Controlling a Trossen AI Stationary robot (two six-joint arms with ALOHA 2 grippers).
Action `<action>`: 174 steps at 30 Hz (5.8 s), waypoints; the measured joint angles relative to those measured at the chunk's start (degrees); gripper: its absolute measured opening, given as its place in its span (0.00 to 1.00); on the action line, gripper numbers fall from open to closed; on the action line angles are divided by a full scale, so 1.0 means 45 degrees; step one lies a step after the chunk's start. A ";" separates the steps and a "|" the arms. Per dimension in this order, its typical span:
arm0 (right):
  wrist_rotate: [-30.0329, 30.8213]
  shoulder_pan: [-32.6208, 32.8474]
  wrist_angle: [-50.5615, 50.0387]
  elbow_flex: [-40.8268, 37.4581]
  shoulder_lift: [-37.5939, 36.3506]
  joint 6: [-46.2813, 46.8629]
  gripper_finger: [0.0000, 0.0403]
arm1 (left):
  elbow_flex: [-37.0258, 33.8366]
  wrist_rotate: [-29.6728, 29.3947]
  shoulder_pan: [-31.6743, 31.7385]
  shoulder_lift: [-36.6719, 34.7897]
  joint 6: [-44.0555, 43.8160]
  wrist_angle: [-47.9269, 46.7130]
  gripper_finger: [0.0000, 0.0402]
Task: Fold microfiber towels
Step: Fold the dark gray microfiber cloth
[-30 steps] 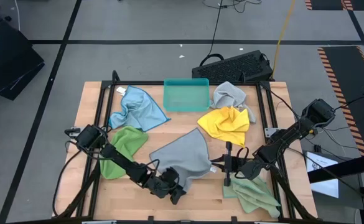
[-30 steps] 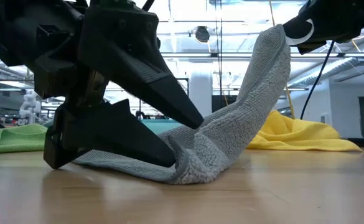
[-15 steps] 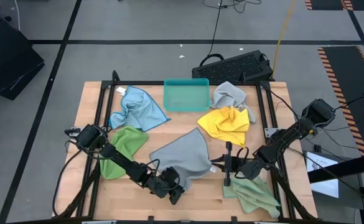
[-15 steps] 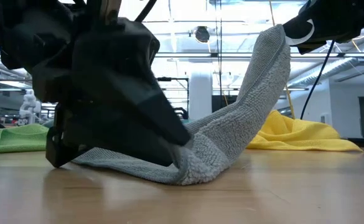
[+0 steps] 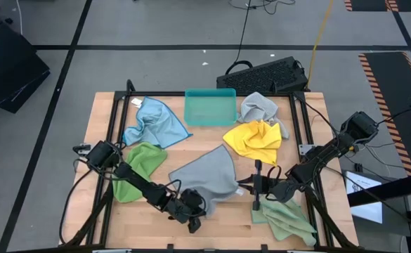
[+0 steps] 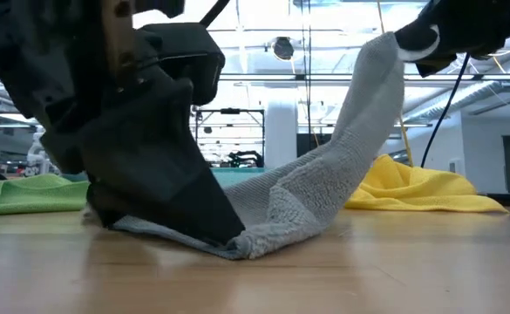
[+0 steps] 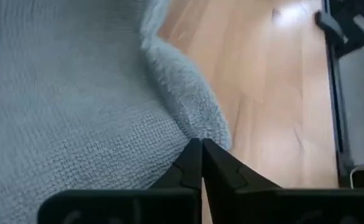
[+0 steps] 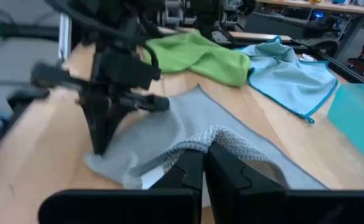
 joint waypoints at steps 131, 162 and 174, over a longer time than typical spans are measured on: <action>-0.5733 -0.7834 0.2068 -0.2676 0.1094 0.3434 0.01 | -0.6287 -0.0933 0.2975 -1.0334 0.9825 -0.5185 0.01; -0.7748 -0.8874 -0.0156 -0.2671 -0.0515 0.2211 0.01 | -0.6584 -0.0881 0.2966 -1.0334 0.9608 -0.3553 0.02; -0.7733 -0.8864 -0.0325 -0.2671 -0.0083 0.2007 0.01 | -0.6584 -0.0497 0.2966 -1.0148 0.9198 -0.3586 0.01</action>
